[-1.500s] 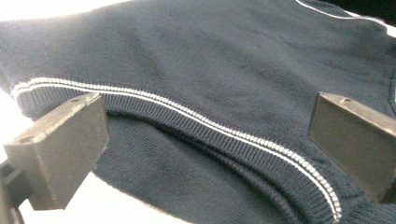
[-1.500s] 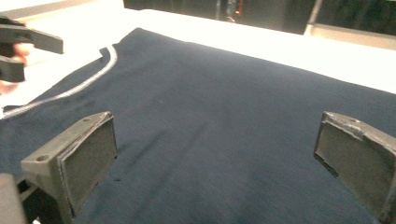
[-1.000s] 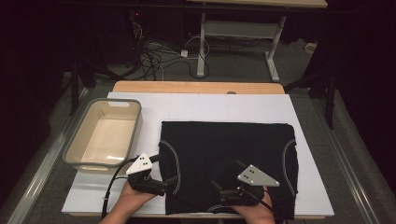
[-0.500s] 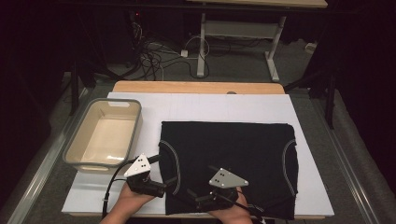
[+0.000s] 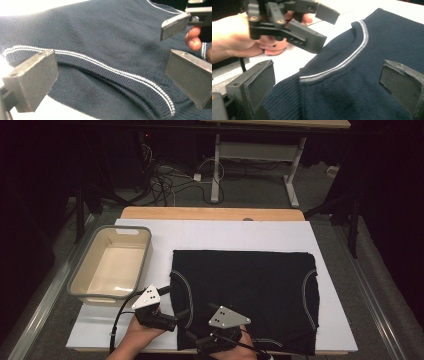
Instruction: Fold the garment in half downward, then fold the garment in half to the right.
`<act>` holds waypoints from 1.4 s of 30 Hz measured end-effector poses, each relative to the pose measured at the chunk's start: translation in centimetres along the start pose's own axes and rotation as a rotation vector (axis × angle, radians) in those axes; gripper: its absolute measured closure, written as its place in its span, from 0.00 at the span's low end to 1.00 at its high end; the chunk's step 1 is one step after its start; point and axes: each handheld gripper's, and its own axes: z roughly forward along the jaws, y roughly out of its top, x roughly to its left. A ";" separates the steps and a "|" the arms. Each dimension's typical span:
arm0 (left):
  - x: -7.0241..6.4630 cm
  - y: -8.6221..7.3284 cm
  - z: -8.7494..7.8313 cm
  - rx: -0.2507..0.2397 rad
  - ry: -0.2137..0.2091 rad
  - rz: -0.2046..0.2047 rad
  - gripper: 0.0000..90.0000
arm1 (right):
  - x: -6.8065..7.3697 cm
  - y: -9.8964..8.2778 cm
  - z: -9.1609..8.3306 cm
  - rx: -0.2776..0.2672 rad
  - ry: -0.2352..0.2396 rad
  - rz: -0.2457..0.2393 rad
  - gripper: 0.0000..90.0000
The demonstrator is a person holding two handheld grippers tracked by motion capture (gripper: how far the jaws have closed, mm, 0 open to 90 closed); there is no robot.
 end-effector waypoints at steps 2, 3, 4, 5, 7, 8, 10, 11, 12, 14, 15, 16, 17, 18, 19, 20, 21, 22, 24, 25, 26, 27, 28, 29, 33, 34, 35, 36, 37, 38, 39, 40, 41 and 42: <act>0.0 0.0 0.0 -0.001 0.002 0.000 0.00 | 0.3 -0.1 0.2 0.010 0.007 0.000 0.01; 0.0 0.0 0.0 -0.002 0.002 0.000 0.00 | 0.5 -0.1 0.3 0.017 0.014 -0.002 0.02; 0.0 0.0 0.0 -0.003 0.002 -0.001 0.00 | 0.7 -0.1 0.4 0.023 0.017 -0.003 0.03; 0.0 0.0 0.0 -0.005 0.002 -0.004 0.00 | 0.8 -0.2 0.5 0.034 0.029 0.000 0.05; 0.1 0.0 -0.1 -0.010 -0.001 -0.012 0.00 | 1.2 -0.2 0.8 0.061 0.047 0.009 0.08; 0.2 0.0 -0.1 -0.009 -0.007 -0.015 0.00 | 1.3 -0.2 0.9 0.065 0.052 0.008 0.10; 0.2 0.0 -0.1 -0.014 -0.011 -0.019 0.00 | 1.6 -0.3 1.2 0.078 0.061 0.014 0.12; 0.2 -0.1 -0.2 -0.016 -0.012 -0.019 0.00 | 1.6 -0.3 1.3 0.081 0.063 0.014 0.14; 0.2 -0.1 -0.2 -0.018 -0.013 -0.018 0.00 | 1.7 -0.4 1.4 0.089 0.069 0.011 0.16; 0.2 -0.1 -0.2 -0.019 -0.012 -0.017 0.00 | 2.0 -0.6 1.6 0.100 0.067 0.008 0.17; 0.2 -0.1 -0.2 -0.020 -0.012 -0.018 0.00 | 2.1 -0.6 1.7 0.110 0.064 0.011 0.18; 0.2 -0.1 -0.2 -0.021 -0.012 -0.020 0.00 | 2.2 -0.7 1.8 0.114 0.067 0.013 0.18; 0.2 -0.1 -0.2 -0.022 -0.013 -0.022 0.00 | 2.2 -0.8 1.8 0.116 0.068 0.008 0.19; 0.2 -0.1 -0.2 -0.022 -0.014 -0.022 0.00 | 2.3 -0.8 1.8 0.118 0.067 0.005 0.20; 0.2 -0.1 -0.2 -0.021 -0.013 -0.023 0.00 | 2.4 -0.9 1.9 0.119 0.062 -0.002 0.20; 0.2 -0.1 -0.2 -0.022 -0.011 -0.023 0.00 | 2.5 -0.9 2.0 0.124 0.061 -0.004 0.21; 0.2 -0.1 -0.2 -0.023 -0.008 -0.022 0.00 | 2.6 -1.0 2.0 0.129 0.058 -0.011 0.22; 0.2 -0.1 -0.2 -0.022 -0.005 -0.022 0.00 | 2.6 -1.0 2.1 0.131 0.053 -0.017 0.22; 0.2 0.0 -0.2 -0.021 -0.002 -0.025 0.00 | 2.9 -1.0 2.0 0.131 0.044 -0.031 0.25; 0.2 0.0 -0.2 -0.024 0.001 -0.031 0.00 | 3.1 -1.0 1.9 0.129 0.049 -0.042 0.26; 0.4 0.1 -0.4 -0.018 -0.001 -0.041 0.00 | 3.2 -0.9 1.9 0.126 0.049 -0.046 0.26; 0.5 0.3 -0.5 -0.007 0.001 -0.050 0.00 | 3.3 -0.8 1.8 0.122 0.052 -0.053 0.27; 0.5 0.4 -0.7 0.001 0.022 -0.049 0.00 | 3.5 -0.7 1.8 0.117 0.053 -0.060 0.27; 0.4 0.3 -0.8 0.012 0.041 -0.036 0.00 | 3.6 -0.5 1.9 0.117 0.048 -0.074 0.27; 0.2 0.1 -0.8 0.033 0.075 -0.022 0.00 | 3.6 -0.5 2.5 0.138 0.038 -0.080 0.28; 0.3 0.0 -0.8 0.038 0.092 -0.021 0.00 | 3.6 -0.5 2.6 0.147 0.034 -0.081 0.28; 0.3 0.0 -0.8 0.039 0.098 -0.021 0.00 | 3.6 -0.5 2.8 0.155 0.031 -0.083 0.28; 0.3 -0.1 -0.8 0.036 0.096 -0.027 0.00 | 3.6 -0.5 2.8 0.158 0.027 -0.087 0.28; 0.4 -0.2 -0.9 0.036 0.092 -0.031 0.00 | 3.6 -0.4 2.9 0.164 0.015 -0.088 0.26; 0.4 -0.3 -1.0 0.025 0.082 -0.036 0.00 | 3.6 -0.4 3.0 0.169 0.001 -0.094 0.23; 0.5 -0.4 -1.2 0.015 0.073 -0.045 0.00 | 3.6 -0.3 3.2 0.180 -0.020 -0.096 0.22; 0.6 -0.5 -1.3 0.006 0.069 -0.051 0.00 | 3.6 -0.3 3.3 0.183 -0.032 -0.093 0.21; 0.6 -0.5 -1.3 0.001 0.065 -0.054 0.00 | 3.6 -0.3 3.4 0.185 -0.032 -0.083 0.21; 0.6 -0.5 -1.4 -0.003 0.062 -0.056 0.00 | 3.5 -0.3 3.5 0.189 -0.027 -0.080 0.21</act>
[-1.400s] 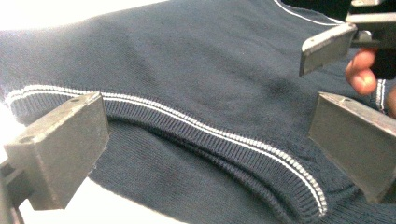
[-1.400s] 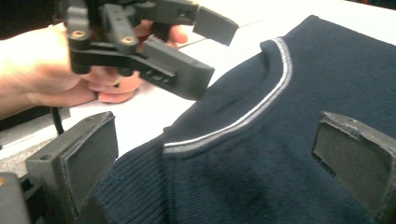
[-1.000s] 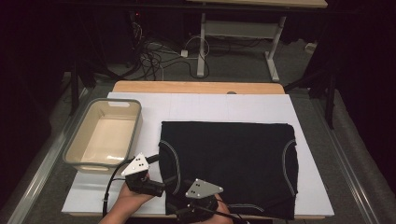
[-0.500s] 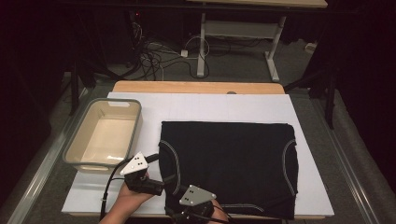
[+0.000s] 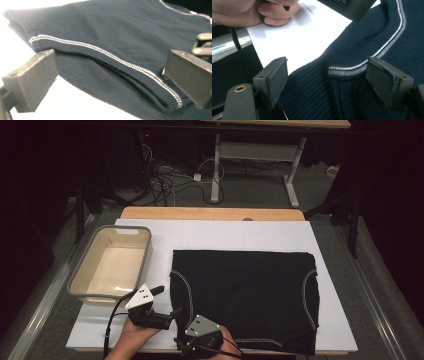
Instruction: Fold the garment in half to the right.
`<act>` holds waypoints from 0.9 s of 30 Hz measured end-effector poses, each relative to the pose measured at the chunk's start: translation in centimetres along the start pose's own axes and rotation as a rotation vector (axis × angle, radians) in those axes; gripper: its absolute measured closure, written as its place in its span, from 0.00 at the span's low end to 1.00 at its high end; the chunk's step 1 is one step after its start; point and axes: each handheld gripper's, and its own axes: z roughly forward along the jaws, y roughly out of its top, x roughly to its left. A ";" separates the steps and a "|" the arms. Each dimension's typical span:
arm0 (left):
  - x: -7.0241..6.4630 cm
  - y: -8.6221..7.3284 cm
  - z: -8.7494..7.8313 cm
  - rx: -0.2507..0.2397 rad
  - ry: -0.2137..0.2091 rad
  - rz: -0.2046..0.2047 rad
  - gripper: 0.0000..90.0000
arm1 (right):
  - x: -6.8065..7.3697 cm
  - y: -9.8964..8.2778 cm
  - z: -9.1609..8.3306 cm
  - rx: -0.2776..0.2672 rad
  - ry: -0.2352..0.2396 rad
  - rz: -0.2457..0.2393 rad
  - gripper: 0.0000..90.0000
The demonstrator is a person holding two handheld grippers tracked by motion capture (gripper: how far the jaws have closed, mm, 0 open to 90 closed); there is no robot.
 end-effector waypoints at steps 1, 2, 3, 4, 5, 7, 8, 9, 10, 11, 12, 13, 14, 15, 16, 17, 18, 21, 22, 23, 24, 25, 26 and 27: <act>-0.1 0.0 0.0 -0.003 0.005 0.006 0.00 | 0.0 0.0 0.2 0.009 0.009 0.009 0.21; -0.2 0.0 0.0 -0.003 0.006 0.011 0.00 | 0.1 0.1 0.5 0.021 0.024 0.017 0.20; -0.2 0.0 0.0 0.000 0.007 0.015 0.00 | 0.2 0.1 0.6 0.027 0.025 0.016 0.20; -0.2 -0.1 0.0 -0.001 0.006 0.017 0.00 | 0.4 0.1 0.7 0.036 0.018 0.000 0.20; -0.2 -0.1 0.0 -0.002 0.006 0.016 0.00 | 0.7 0.2 0.8 0.042 0.009 -0.008 0.20; -0.2 -0.1 0.0 -0.006 0.004 0.014 0.00 | 0.9 0.3 0.8 0.046 0.004 -0.018 0.23; -0.2 -0.1 0.0 -0.007 0.003 0.013 0.00 | 0.9 0.2 0.8 0.042 -0.003 -0.018 0.24; -0.1 -0.1 0.0 -0.007 0.002 0.012 0.00 | 1.0 0.2 0.9 0.038 -0.007 -0.018 0.25; -0.1 -0.1 0.0 -0.006 0.001 0.012 0.00 | 1.1 0.2 0.9 0.040 -0.010 -0.022 0.25; -0.1 -0.1 0.0 -0.006 0.001 0.012 0.00 | 1.2 0.2 0.9 0.044 -0.016 -0.029 0.26; -0.2 -0.1 0.0 -0.007 0.002 0.011 0.00 | 1.3 0.2 0.9 0.046 -0.020 -0.039 0.27; -0.2 -0.1 0.0 -0.006 0.003 0.012 0.00 | 1.4 0.2 0.8 0.046 -0.024 -0.049 0.28; -0.2 -0.1 0.0 -0.006 0.004 0.013 0.00 | 1.5 0.2 0.8 0.048 -0.025 -0.045 0.30; -0.2 -0.1 0.0 -0.006 0.004 0.013 0.00 | 1.5 0.1 0.8 0.046 -0.025 -0.050 0.31; -0.2 -0.1 0.0 -0.007 0.005 0.013 0.00 | 1.6 0.1 0.8 0.044 -0.028 -0.055 0.33; -0.2 -0.1 0.0 -0.007 0.004 0.014 0.00 | 1.6 0.1 0.7 0.042 -0.031 -0.062 0.35; -0.2 -0.1 0.0 -0.006 0.003 0.014 0.00 | 1.6 0.1 0.7 0.044 -0.035 -0.061 0.38; -0.2 -0.1 0.0 -0.007 0.001 0.015 0.00 | 1.3 0.0 0.5 0.042 -0.055 -0.070 0.50; -0.2 -0.1 -0.1 -0.008 0.001 0.015 0.00 | 1.3 0.0 0.5 0.039 -0.058 -0.070 0.53; -0.2 -0.1 -0.1 -0.009 0.001 0.014 0.00 | 1.2 0.0 0.4 0.041 -0.063 -0.075 0.55; -0.2 -0.1 -0.1 -0.011 0.001 0.013 0.00 | 1.2 0.0 0.4 0.045 -0.069 -0.077 0.59; -0.2 -0.1 -0.1 -0.012 0.000 0.012 0.00 | 1.1 0.0 0.3 0.047 -0.074 -0.081 0.62; -0.2 -0.1 -0.1 -0.012 0.000 0.012 0.00 | 1.0 0.0 0.3 0.046 -0.079 -0.084 0.67; -0.2 -0.2 -0.1 -0.013 -0.002 0.012 0.00 | 1.0 0.0 0.3 0.046 -0.087 -0.086 0.73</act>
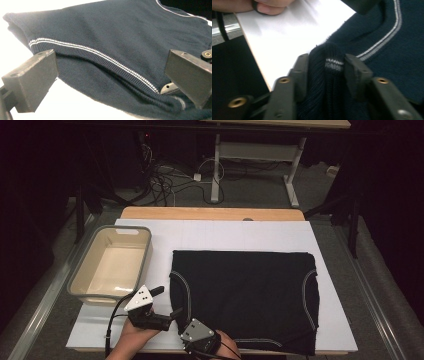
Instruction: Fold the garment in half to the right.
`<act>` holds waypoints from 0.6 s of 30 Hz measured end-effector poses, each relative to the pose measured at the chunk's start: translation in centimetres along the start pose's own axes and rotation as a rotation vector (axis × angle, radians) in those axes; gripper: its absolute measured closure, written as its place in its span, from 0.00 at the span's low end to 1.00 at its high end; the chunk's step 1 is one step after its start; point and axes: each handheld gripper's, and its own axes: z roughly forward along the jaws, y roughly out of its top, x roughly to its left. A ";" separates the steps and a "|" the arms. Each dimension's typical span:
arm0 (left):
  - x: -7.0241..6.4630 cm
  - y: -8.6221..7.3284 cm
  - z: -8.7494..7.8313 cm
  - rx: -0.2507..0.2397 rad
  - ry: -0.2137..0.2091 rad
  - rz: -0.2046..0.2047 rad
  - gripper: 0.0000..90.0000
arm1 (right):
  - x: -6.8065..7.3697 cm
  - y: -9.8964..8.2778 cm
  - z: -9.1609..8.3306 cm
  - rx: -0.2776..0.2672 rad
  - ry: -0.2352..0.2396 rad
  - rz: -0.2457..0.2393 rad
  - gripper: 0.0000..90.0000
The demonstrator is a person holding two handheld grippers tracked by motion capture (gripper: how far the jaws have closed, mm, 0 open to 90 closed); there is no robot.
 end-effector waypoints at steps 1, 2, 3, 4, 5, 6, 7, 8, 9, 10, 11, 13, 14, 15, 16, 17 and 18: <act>0.0 0.0 0.0 -0.001 -0.001 0.000 0.00 | -0.1 0.0 0.0 0.002 -0.013 -0.005 0.77; 0.0 0.0 0.0 -0.001 -0.002 0.000 0.00 | -0.4 -0.1 -0.1 0.001 -0.009 0.005 0.79; 0.0 0.0 0.0 -0.002 -0.003 -0.001 0.00 | -0.5 -0.1 -0.1 -0.003 -0.005 0.012 0.81; 0.0 0.0 0.0 -0.002 -0.004 -0.001 0.00 | -0.6 -0.2 -0.1 -0.011 0.003 0.027 0.81; 0.0 0.0 0.0 -0.002 -0.004 -0.001 0.00 | -0.7 -0.3 -0.1 -0.021 0.007 0.037 0.82; 0.0 0.0 0.0 -0.002 -0.004 -0.001 0.00 | -0.9 -0.4 -0.1 -0.023 0.015 0.039 0.82; 0.0 0.0 0.0 -0.003 -0.004 -0.001 0.00 | -1.0 -0.4 -0.1 -0.024 0.022 0.045 0.82; 0.0 0.0 -0.1 -0.003 -0.004 -0.001 0.00 | -1.1 -0.4 -0.1 -0.025 0.028 0.052 0.82; 0.0 0.0 -0.1 -0.004 -0.003 -0.001 0.00 | -1.2 -0.5 -0.1 -0.026 0.032 0.055 0.82; 0.0 0.0 -0.1 -0.004 -0.002 -0.001 0.00 | -1.2 -0.5 -0.1 -0.031 0.035 0.056 0.82; 0.0 -0.1 -0.1 -0.006 -0.002 -0.001 0.00 | -1.2 -0.5 -0.1 -0.033 0.037 0.058 0.82; 0.0 -0.1 -0.2 -0.007 -0.003 -0.001 0.00 | -1.3 -0.6 -0.1 -0.033 0.046 0.072 0.82; 0.0 -0.1 -0.2 -0.006 -0.004 -0.001 0.00 | -1.5 -0.6 -0.1 -0.032 0.052 0.076 0.83; 0.0 -0.1 -0.2 -0.007 -0.004 -0.003 0.00 | -1.5 -0.6 -0.1 -0.031 0.058 0.082 0.83; 0.0 -0.1 -0.2 -0.006 -0.003 -0.003 0.00 | -1.7 -0.6 -0.1 -0.031 0.068 0.087 0.83; -0.1 -0.1 -0.2 -0.003 0.000 0.002 0.00 | -1.8 -0.6 -0.1 -0.033 0.071 0.091 0.83; -0.2 0.0 -0.1 0.003 0.007 0.008 0.00 | -1.8 -0.6 -0.1 -0.031 0.073 0.093 0.83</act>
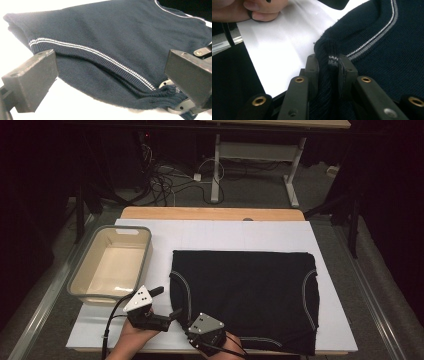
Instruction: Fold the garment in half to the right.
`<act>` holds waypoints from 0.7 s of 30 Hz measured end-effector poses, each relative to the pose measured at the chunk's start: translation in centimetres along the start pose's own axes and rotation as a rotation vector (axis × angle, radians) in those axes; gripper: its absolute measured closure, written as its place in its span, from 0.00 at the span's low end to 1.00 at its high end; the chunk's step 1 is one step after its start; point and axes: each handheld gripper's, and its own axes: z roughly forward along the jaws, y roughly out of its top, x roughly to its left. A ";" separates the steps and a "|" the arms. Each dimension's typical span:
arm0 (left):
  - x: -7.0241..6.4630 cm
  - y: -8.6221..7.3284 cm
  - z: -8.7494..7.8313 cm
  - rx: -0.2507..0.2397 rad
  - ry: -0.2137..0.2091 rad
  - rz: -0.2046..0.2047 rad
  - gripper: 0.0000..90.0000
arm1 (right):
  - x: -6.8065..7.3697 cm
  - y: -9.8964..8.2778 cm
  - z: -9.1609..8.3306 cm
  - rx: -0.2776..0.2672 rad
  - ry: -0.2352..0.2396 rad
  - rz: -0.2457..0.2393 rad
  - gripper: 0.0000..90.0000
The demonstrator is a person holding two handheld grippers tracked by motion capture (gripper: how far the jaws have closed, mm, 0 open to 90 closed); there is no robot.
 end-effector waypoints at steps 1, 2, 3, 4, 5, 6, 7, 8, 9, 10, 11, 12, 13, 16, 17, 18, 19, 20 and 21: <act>-0.2 0.1 0.1 0.014 0.018 0.015 0.00 | 0.0 0.0 0.0 0.001 0.003 0.004 0.83; -0.4 0.1 0.2 0.020 0.021 0.025 0.00 | -0.1 0.0 0.0 -0.001 0.004 0.006 0.83; -0.5 0.2 0.4 0.035 0.021 0.022 0.00 | 0.0 0.0 0.0 -0.004 0.003 0.008 0.83; -0.6 0.3 0.6 0.042 0.018 0.014 0.00 | 0.0 0.0 0.0 -0.005 -0.001 0.007 0.83; -0.7 0.4 0.7 0.045 0.015 0.007 0.00 | 0.0 -0.1 0.0 -0.005 -0.002 0.007 0.83; -0.7 0.6 0.9 0.046 0.020 0.005 0.00 | 0.1 -0.1 0.0 -0.006 -0.003 0.006 0.83; -0.7 0.8 1.1 0.045 0.024 0.000 0.00 | 0.1 -0.1 0.0 -0.004 -0.003 0.007 0.83; -0.7 1.1 1.3 0.043 0.027 -0.008 0.00 | 0.1 -0.1 0.0 -0.005 -0.003 0.007 0.83; -0.7 1.3 1.6 0.040 0.031 -0.010 0.00 | 0.0 -0.1 0.0 -0.005 -0.002 0.006 0.83; -0.7 1.6 1.8 0.037 0.033 -0.015 0.00 | 0.0 -0.1 0.0 -0.008 -0.003 0.004 0.83; -0.5 2.0 2.2 0.039 0.033 -0.023 0.00 | 0.1 -0.1 0.0 -0.007 -0.006 0.001 0.83; -0.4 2.2 2.4 0.041 0.029 -0.029 0.00 | 0.1 -0.1 0.0 -0.006 -0.007 0.001 0.83; -0.1 2.5 2.8 0.043 0.027 -0.040 0.00 | 0.1 -0.1 0.0 -0.006 -0.005 0.002 0.83; 0.3 3.1 3.5 0.059 0.036 -0.040 0.00 | 0.1 -0.1 0.0 -0.006 -0.005 0.005 0.83; 0.5 3.3 3.8 0.063 0.035 -0.043 0.00 | 0.1 -0.1 0.0 -0.008 -0.006 0.004 0.83; 0.6 3.4 4.0 0.063 0.036 -0.046 0.00 | 0.1 -0.1 0.0 -0.010 -0.006 0.002 0.83; 0.9 3.6 4.2 0.061 0.034 -0.055 0.00 | 0.1 -0.1 0.0 -0.010 -0.006 0.002 0.83; 1.0 3.7 4.3 0.061 0.033 -0.060 0.00 | 0.1 -0.1 0.0 -0.010 -0.006 0.003 0.83; 1.2 3.7 4.5 0.060 0.033 -0.069 0.00 | 0.1 -0.1 0.0 -0.010 -0.007 0.003 0.83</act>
